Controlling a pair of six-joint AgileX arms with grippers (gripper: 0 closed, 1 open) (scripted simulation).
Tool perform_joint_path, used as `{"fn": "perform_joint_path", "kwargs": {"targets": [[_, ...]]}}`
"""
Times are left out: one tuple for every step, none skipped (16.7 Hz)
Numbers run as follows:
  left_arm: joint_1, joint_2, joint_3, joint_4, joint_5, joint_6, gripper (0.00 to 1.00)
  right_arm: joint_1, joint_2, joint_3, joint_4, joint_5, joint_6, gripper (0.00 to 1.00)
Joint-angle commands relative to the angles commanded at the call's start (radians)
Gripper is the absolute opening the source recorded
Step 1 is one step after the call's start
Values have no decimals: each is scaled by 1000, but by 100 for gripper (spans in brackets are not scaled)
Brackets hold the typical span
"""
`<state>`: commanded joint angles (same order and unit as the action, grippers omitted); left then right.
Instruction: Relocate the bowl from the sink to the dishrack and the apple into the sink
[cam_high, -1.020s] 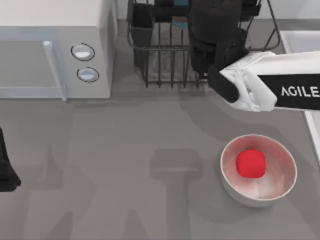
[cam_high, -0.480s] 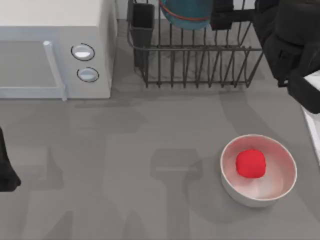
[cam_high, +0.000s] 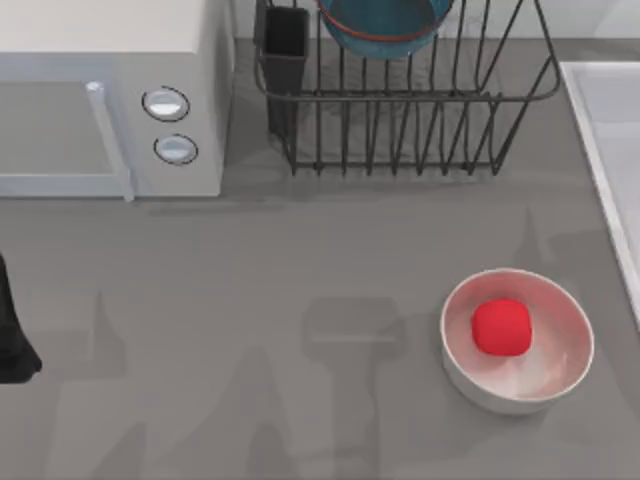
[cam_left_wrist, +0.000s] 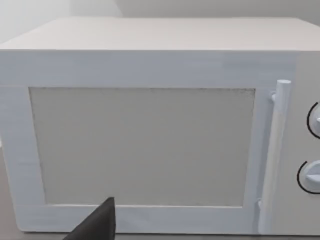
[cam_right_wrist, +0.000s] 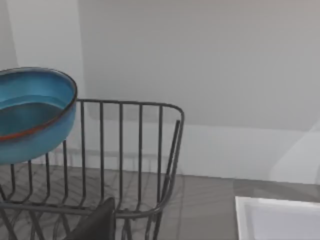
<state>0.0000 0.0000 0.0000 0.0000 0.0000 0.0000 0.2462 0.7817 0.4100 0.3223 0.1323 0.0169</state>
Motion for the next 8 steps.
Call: {"fn": "perform_joint_path", "kwargs": {"targets": [[0, 0, 0, 0, 0, 0, 100, -31, -112, -64, -39, -27, -1, 100], [0, 0, 0, 0, 0, 0, 100, -62, -219, -125, -77, -51, -2, 100], [0, 0, 0, 0, 0, 0, 100, -91, -319, -181, -114, -71, -3, 100], [0, 0, 0, 0, 0, 0, 100, -119, -411, -232, -150, -89, -5, 100], [0, 0, 0, 0, 0, 0, 100, -145, -494, -276, -184, -103, -7, 100], [0, 0, 0, 0, 0, 0, 100, -169, -566, -314, -215, -114, -9, 100], [0, 0, 0, 0, 0, 0, 100, -190, -628, -345, -244, -122, -11, 100], [0, 0, 0, 0, 0, 0, 100, -208, -680, -370, -268, -128, -13, 100]]}}
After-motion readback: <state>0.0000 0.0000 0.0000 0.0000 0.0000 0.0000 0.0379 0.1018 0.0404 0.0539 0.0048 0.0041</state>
